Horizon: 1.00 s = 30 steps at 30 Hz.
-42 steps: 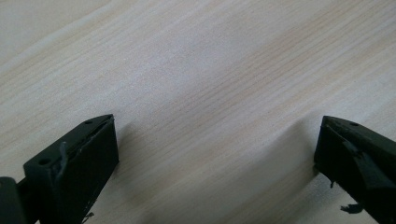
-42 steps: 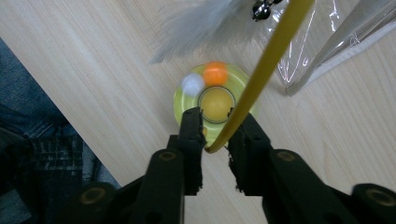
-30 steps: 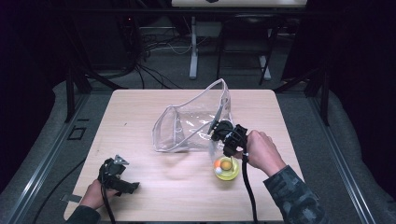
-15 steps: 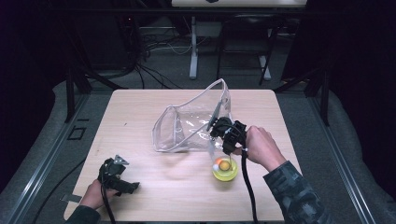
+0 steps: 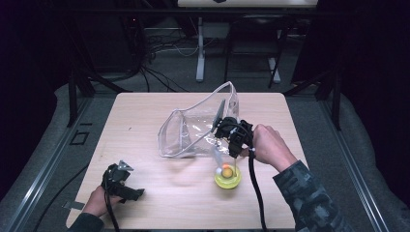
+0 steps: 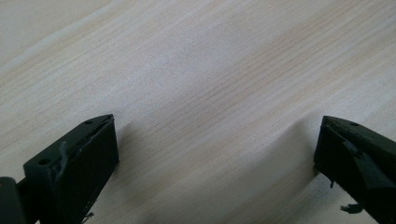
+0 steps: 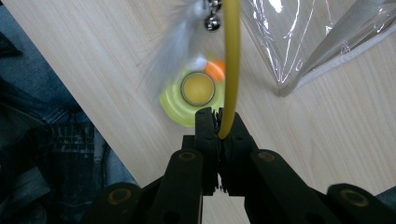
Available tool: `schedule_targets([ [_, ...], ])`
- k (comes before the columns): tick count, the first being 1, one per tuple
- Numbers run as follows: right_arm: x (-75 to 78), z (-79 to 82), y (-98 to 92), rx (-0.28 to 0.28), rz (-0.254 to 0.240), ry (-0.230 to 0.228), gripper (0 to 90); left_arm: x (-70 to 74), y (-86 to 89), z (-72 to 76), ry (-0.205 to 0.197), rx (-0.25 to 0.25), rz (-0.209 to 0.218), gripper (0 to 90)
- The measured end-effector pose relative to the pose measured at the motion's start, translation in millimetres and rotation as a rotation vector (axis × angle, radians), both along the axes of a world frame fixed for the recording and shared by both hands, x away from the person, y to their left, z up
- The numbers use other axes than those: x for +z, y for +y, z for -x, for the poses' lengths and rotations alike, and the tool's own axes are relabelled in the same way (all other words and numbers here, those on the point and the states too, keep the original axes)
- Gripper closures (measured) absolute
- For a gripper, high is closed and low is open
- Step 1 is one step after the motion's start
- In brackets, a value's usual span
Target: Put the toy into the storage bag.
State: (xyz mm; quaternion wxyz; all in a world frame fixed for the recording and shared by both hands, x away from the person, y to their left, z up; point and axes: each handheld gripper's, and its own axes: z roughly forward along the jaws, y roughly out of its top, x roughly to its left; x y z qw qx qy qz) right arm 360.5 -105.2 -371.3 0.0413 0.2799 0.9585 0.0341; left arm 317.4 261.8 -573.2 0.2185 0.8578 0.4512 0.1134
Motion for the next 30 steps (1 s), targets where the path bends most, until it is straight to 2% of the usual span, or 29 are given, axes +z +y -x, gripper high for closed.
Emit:
schedule_targets([
  [9, 6.1, -0.7, 1.9, 0.002, 0.01, -0.009, 87.7, -0.1, 0.0, 0.1, 0.001, 0.0, 0.002, 0.0],
  [30, 35.0, -1.6, 6.9, 0.019, 0.04, -0.046, 87.7, 0.0, 0.1, -0.2, -0.001, -0.003, 0.001, 0.0],
])
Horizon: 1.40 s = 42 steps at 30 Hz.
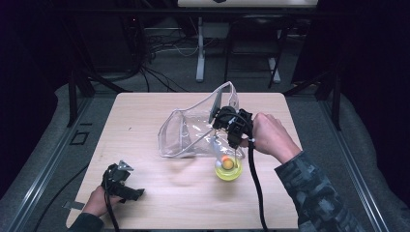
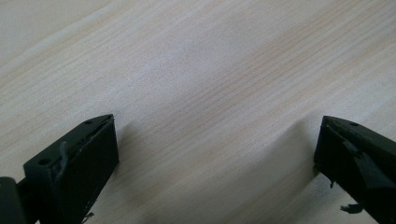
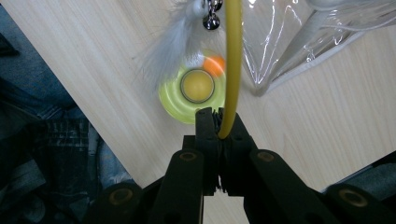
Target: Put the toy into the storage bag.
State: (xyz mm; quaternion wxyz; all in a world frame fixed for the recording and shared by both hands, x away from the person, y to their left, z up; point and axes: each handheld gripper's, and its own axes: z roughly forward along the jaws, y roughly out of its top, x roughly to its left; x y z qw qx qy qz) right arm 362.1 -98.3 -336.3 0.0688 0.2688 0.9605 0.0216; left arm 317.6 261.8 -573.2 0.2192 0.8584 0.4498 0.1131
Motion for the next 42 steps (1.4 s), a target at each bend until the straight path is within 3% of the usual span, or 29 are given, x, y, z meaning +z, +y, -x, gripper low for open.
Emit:
schedule_targets([
  [27, 27.2, 2.2, 3.0, 0.019, 0.004, -0.029, 87.6, 0.1, 0.2, 0.0, 0.001, -0.002, 0.001, 0.0],
  [42, 53.8, 1.5, 11.1, 0.048, 0.012, -0.028, 87.6, 0.2, 0.3, 0.1, 0.001, -0.003, 0.0, 0.0],
])
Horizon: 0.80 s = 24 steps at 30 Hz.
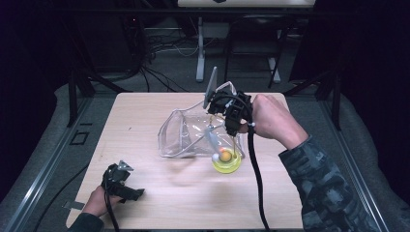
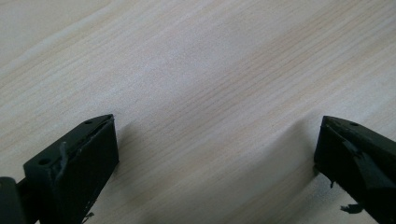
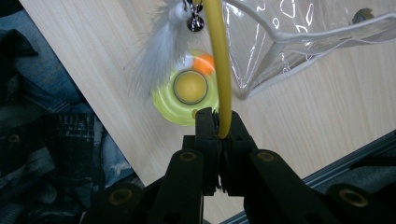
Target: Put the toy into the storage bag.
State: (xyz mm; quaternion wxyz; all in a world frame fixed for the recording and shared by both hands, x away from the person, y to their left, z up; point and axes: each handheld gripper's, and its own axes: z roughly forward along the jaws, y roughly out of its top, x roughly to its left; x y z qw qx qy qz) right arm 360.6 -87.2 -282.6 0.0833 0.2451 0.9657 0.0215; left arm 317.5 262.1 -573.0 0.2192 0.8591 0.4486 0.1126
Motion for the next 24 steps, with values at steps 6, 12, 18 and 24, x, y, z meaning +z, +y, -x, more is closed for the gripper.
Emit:
schedule_targets([
  [6, 10.0, 0.8, 3.1, 0.012, 0.005, -0.002, 87.6, 0.0, 0.0, 0.0, 0.0, 0.0, 0.0, 0.0],
  [12, 21.2, 0.6, 4.4, 0.014, 0.0, -0.008, 87.6, 0.0, 0.0, 0.0, 0.0, 0.0, 0.0, 0.0],
  [18, 27.4, -1.0, 4.6, 0.017, -0.005, -0.003, 87.6, -0.1, -0.1, 0.1, -0.001, 0.002, 0.001, 0.0],
  [24, 37.4, -2.3, 4.4, 0.014, -0.005, -0.014, 87.7, 0.0, -0.1, 0.1, -0.001, 0.001, 0.0, 0.0],
])
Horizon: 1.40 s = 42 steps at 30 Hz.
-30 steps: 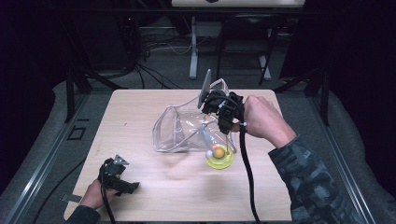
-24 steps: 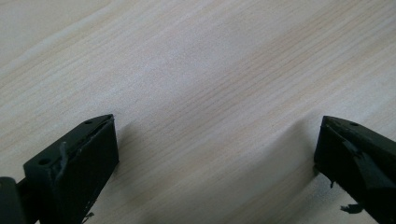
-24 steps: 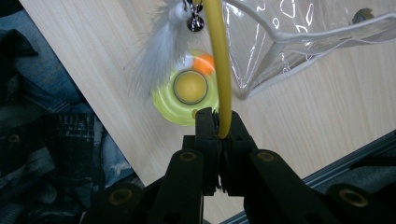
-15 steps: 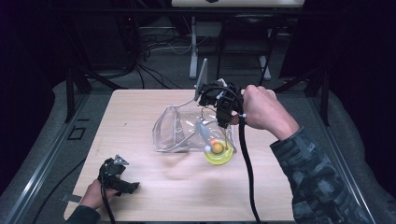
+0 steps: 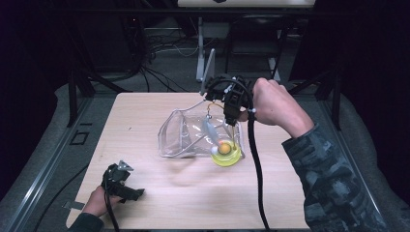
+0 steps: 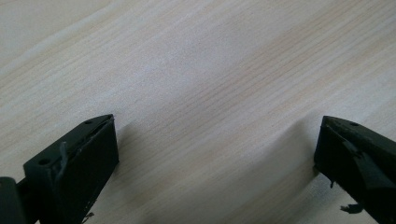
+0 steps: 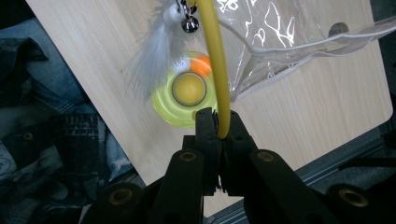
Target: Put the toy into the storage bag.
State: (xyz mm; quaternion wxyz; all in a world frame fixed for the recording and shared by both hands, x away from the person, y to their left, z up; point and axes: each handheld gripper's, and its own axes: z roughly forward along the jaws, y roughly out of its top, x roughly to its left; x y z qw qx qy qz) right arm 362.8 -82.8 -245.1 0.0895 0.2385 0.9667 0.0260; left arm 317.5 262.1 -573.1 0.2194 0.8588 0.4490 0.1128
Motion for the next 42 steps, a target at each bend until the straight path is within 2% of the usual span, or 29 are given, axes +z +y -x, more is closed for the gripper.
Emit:
schedule_targets([
  [10, 24.1, -3.0, 1.4, -0.006, 0.003, -0.029, 87.7, -0.1, -0.1, 0.1, -0.001, 0.001, 0.001, 0.0],
  [25, 58.1, -16.4, 17.8, -0.009, 0.001, -0.077, 87.7, -0.2, 0.0, 0.0, -0.003, -0.002, 0.002, 0.0],
  [30, 64.7, -23.1, 24.1, -0.012, 0.004, -0.081, 87.7, -0.2, 0.1, 0.0, -0.004, -0.003, 0.002, 0.0],
  [42, 68.0, -40.0, 30.2, -0.034, 0.003, -0.093, 87.8, -0.2, 0.3, 0.1, -0.004, -0.006, 0.003, 0.0],
])
